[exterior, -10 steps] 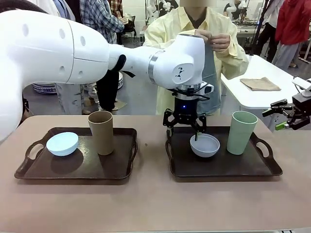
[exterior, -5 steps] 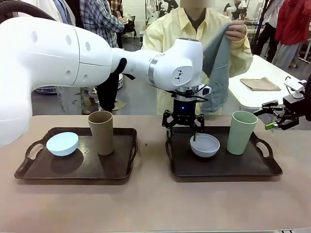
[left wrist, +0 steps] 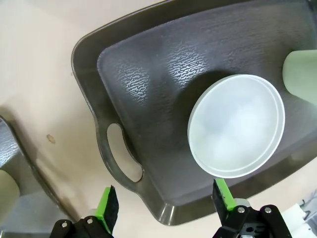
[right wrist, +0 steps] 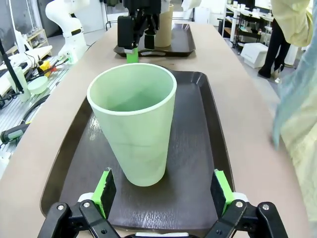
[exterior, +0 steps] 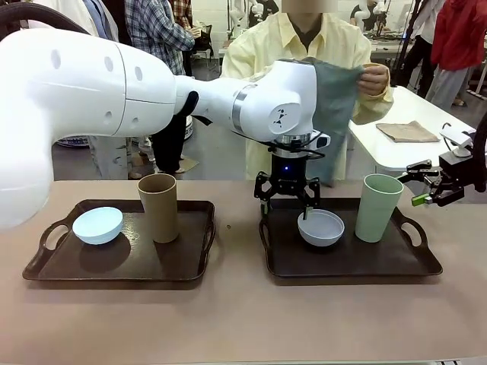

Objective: Set up a tray with a mat and arrange the tableware.
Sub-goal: Pick up the Picnic Bowl and Reusable plastic cup from the Handle tray in front of the human's position and hold them in the air.

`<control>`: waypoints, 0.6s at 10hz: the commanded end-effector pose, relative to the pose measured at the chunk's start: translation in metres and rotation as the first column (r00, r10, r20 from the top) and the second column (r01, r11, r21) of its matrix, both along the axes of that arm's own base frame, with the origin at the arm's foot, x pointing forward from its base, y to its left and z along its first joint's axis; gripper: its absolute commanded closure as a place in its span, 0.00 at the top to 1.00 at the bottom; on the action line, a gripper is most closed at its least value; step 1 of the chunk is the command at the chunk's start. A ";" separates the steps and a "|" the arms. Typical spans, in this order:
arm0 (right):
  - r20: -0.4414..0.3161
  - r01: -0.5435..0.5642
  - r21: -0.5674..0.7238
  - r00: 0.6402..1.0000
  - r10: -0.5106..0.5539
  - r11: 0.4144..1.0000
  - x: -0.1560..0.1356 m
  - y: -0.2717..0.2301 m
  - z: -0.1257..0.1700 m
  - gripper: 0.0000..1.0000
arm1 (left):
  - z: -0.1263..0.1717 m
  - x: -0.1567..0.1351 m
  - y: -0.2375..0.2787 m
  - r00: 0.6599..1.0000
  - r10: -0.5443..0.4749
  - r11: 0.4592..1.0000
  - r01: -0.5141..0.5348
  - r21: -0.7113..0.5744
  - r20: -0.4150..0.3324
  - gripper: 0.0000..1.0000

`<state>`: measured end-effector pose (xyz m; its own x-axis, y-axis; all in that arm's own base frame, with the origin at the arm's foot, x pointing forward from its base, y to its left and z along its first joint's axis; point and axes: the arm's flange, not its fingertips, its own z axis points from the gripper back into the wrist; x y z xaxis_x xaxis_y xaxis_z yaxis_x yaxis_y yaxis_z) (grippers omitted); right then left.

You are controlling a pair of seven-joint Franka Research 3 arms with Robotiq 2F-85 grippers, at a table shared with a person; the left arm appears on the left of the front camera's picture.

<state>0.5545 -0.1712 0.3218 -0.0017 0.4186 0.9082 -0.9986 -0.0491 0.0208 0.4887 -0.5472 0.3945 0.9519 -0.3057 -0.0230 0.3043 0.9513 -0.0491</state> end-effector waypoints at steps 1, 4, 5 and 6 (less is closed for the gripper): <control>0.004 -0.002 0.001 1.000 0.002 1.000 0.000 0.000 0.001 1.00 | 0.001 -0.001 0.000 1.000 -0.001 1.000 0.001 0.002 0.002 1.00; -0.014 -0.010 -0.010 1.000 0.010 1.000 0.012 0.021 -0.010 1.00 | -0.002 0.003 -0.014 0.993 0.108 0.993 -0.110 0.051 0.038 1.00; -0.016 -0.028 -0.011 0.999 0.027 1.000 0.014 0.028 -0.013 1.00 | 0.002 0.002 -0.016 0.991 0.120 0.991 -0.123 0.057 0.053 1.00; -0.016 -0.054 -0.011 0.998 0.054 0.998 0.014 0.036 -0.016 1.00 | 0.004 0.003 -0.015 0.987 0.144 0.988 -0.148 0.052 0.068 1.00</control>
